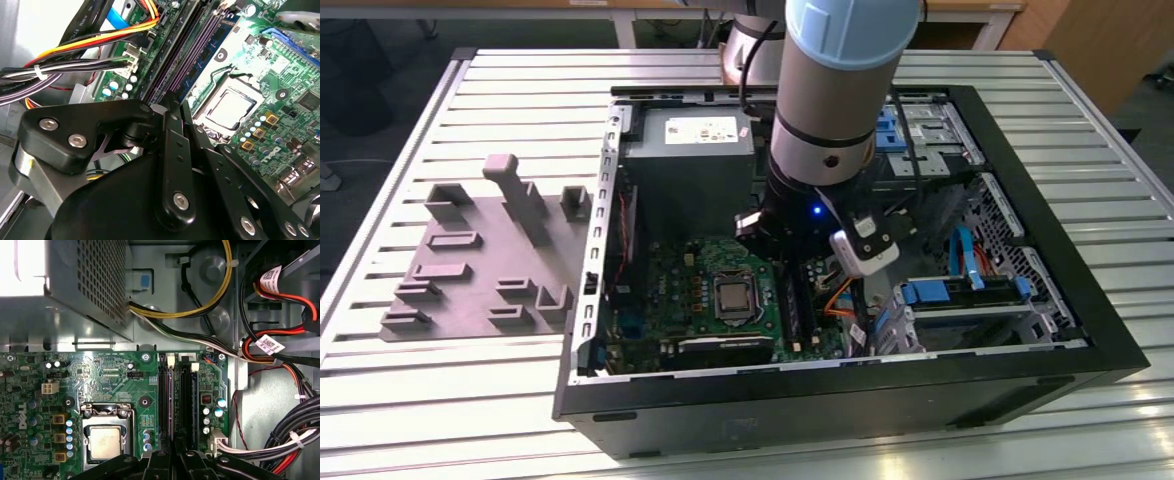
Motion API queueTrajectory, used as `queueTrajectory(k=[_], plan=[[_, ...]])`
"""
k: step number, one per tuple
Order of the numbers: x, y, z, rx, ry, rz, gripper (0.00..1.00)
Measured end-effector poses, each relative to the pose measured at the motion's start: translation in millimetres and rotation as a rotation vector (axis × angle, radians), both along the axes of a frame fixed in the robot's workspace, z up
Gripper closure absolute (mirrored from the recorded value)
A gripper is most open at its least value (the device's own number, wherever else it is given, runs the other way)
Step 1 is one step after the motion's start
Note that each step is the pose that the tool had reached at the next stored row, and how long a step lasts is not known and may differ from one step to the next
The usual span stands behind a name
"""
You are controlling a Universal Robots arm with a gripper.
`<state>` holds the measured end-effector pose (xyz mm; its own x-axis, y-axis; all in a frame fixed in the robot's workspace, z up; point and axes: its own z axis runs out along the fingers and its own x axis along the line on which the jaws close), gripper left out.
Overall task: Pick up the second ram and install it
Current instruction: 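Insert the second ram into the second slot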
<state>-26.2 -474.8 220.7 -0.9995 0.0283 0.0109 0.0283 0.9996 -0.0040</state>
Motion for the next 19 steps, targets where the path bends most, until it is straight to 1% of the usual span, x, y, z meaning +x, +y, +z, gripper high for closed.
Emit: queueTrajectory(k=[11,19], plan=[[0.0,-0.1,-1.3,0.0001,0.0000,0.000,0.86],[0.8,0.0,-4.3,0.0002,0.0008,0.004,0.86]])
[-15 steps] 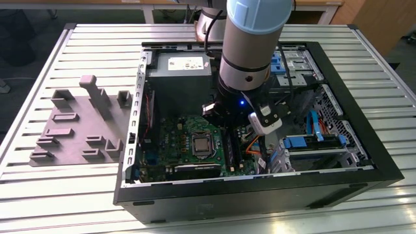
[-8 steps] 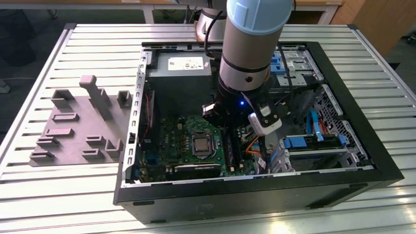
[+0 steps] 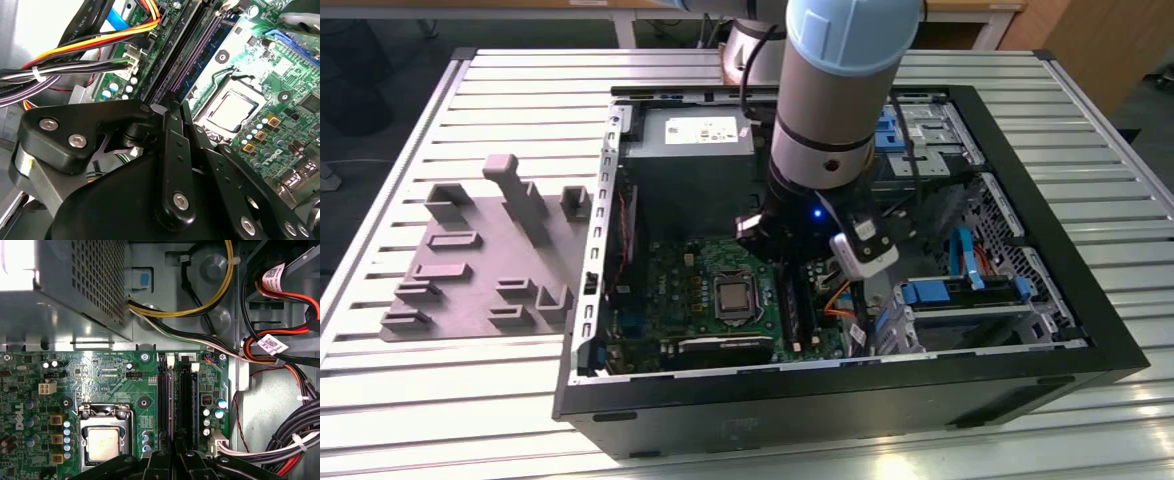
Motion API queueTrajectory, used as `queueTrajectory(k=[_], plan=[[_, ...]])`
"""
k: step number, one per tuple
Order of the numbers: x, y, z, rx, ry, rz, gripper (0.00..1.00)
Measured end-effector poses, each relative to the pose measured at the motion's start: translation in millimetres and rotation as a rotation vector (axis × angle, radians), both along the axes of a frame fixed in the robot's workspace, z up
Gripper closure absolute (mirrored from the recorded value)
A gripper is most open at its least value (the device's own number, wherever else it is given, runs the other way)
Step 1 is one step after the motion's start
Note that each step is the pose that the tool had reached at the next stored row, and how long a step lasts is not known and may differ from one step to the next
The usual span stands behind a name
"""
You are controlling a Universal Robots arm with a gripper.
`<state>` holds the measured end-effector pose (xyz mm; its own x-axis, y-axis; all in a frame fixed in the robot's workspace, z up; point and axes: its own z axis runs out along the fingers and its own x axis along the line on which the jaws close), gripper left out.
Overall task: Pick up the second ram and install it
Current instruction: 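Insert the second ram into the second slot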
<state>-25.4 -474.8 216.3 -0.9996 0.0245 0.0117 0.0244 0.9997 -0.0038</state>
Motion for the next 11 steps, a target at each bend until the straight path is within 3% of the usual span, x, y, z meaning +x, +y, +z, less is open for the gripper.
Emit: queueTrajectory(k=[11], plan=[[0.1,-0.2,-3.1,-0.0014,0.0002,0.000,0.86]])
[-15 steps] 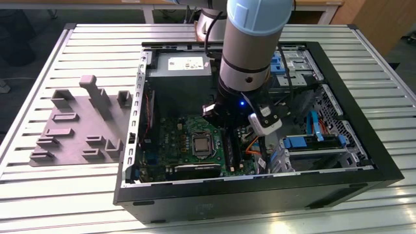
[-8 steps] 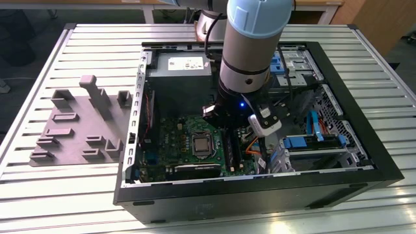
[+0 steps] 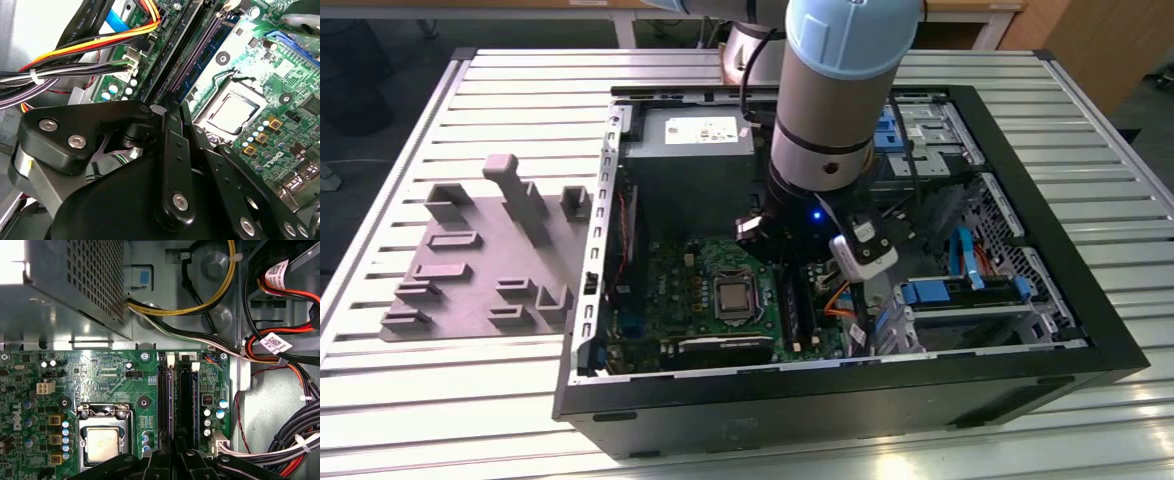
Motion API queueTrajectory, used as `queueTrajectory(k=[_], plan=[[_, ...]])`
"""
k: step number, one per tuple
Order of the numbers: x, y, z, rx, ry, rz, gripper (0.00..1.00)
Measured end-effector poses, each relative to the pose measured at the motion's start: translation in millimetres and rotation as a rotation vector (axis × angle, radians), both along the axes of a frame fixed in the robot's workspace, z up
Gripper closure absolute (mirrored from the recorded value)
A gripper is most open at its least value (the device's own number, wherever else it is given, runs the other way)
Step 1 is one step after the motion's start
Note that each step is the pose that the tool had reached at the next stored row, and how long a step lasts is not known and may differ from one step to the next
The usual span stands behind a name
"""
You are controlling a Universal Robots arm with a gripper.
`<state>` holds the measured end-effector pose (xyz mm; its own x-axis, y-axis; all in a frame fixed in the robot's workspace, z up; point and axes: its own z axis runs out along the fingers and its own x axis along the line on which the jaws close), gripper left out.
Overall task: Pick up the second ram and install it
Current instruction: 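Insert the second ram into the second slot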
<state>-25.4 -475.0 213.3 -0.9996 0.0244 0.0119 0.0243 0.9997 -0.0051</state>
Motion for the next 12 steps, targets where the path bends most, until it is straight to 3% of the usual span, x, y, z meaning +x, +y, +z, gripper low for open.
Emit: queueTrajectory(k=[12], plan=[[0.4,0.0,2.8,-0.0019,0.0007,0.001,0.86]])
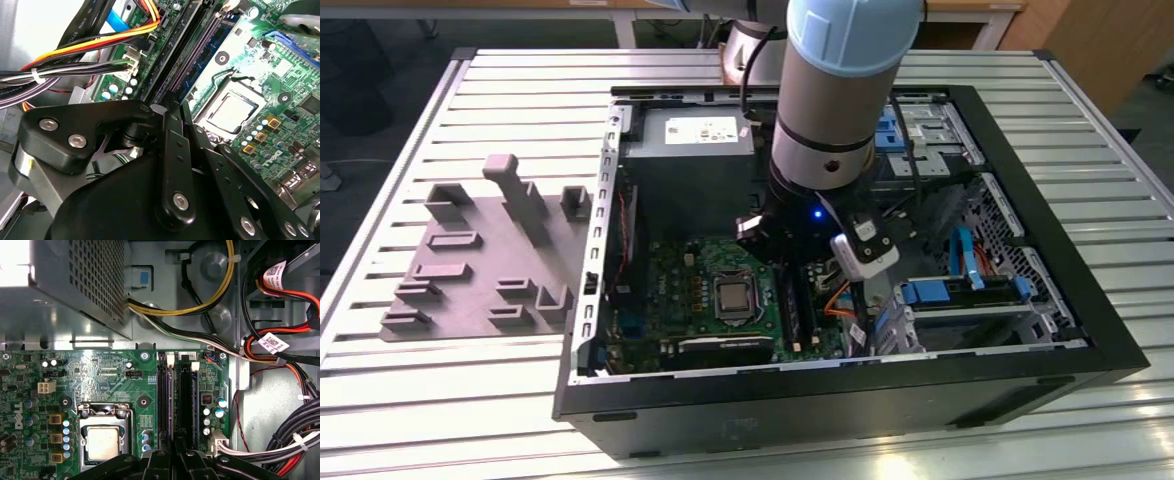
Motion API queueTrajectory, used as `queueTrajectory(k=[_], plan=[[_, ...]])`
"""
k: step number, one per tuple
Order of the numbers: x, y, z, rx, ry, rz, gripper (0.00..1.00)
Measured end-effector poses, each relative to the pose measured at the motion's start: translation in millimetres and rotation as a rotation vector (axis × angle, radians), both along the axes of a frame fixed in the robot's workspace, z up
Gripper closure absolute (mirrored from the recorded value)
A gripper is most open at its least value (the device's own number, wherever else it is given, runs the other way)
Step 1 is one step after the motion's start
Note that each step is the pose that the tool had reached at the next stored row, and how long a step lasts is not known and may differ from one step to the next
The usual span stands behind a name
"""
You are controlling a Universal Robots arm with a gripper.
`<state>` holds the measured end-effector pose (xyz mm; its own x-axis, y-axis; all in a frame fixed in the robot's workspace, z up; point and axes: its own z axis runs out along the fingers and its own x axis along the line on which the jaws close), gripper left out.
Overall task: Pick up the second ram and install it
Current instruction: 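Insert the second ram into the second slot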
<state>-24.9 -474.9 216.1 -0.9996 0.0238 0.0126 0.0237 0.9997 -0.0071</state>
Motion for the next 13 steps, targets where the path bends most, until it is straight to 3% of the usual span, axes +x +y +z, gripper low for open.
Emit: queueTrajectory(k=[13], plan=[[0.1,-0.1,-5.7,-0.0002,0.0008,0.001,0.86]])
